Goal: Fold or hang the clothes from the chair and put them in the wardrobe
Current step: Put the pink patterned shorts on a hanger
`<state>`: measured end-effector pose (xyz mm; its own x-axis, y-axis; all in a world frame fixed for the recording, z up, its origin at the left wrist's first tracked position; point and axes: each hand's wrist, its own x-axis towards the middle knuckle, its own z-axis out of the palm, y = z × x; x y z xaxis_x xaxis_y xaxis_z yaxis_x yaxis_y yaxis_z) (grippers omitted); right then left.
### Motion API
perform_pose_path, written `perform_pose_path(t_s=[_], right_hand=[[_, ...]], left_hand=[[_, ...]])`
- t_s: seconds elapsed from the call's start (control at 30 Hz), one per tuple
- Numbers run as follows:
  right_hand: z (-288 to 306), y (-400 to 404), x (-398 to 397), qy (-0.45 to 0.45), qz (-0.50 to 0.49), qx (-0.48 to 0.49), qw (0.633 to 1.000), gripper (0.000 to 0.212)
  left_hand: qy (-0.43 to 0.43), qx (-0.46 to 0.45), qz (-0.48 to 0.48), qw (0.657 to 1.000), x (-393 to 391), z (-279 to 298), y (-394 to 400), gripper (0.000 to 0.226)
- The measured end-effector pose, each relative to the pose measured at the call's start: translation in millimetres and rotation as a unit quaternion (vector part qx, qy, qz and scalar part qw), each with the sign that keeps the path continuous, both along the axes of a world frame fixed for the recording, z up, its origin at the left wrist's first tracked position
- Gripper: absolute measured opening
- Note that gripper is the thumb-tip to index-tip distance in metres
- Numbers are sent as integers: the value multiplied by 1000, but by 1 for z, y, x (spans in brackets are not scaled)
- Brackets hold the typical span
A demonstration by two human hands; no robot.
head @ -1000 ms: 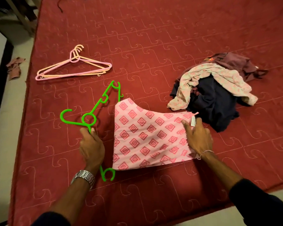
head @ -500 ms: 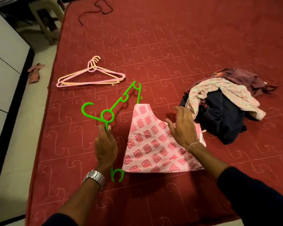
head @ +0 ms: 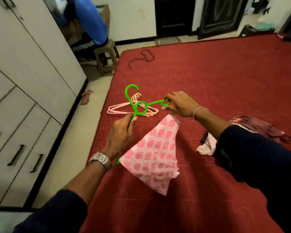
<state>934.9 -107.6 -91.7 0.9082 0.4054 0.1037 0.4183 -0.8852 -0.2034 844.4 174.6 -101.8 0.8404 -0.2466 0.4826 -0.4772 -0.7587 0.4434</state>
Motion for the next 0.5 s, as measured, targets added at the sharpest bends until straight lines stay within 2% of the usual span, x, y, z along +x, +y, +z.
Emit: perform_pose_path(t_s=[0.13, 0.27, 0.4, 0.5], right_hand=[[54, 15, -14, 6, 71, 87, 994, 39], [95, 37, -37, -14, 100, 132, 986, 35], [135, 67, -54, -37, 146, 181, 972, 48], [157, 98, -67, -40, 182, 238, 953, 36]], left_hand=[[-51, 107, -21, 993, -8, 80, 35, 32], [-101, 165, 12, 981, -24, 140, 62, 32], [-125, 176, 98, 972, -45, 182, 90, 38], [-120, 147, 155, 970, -63, 208, 112, 34]])
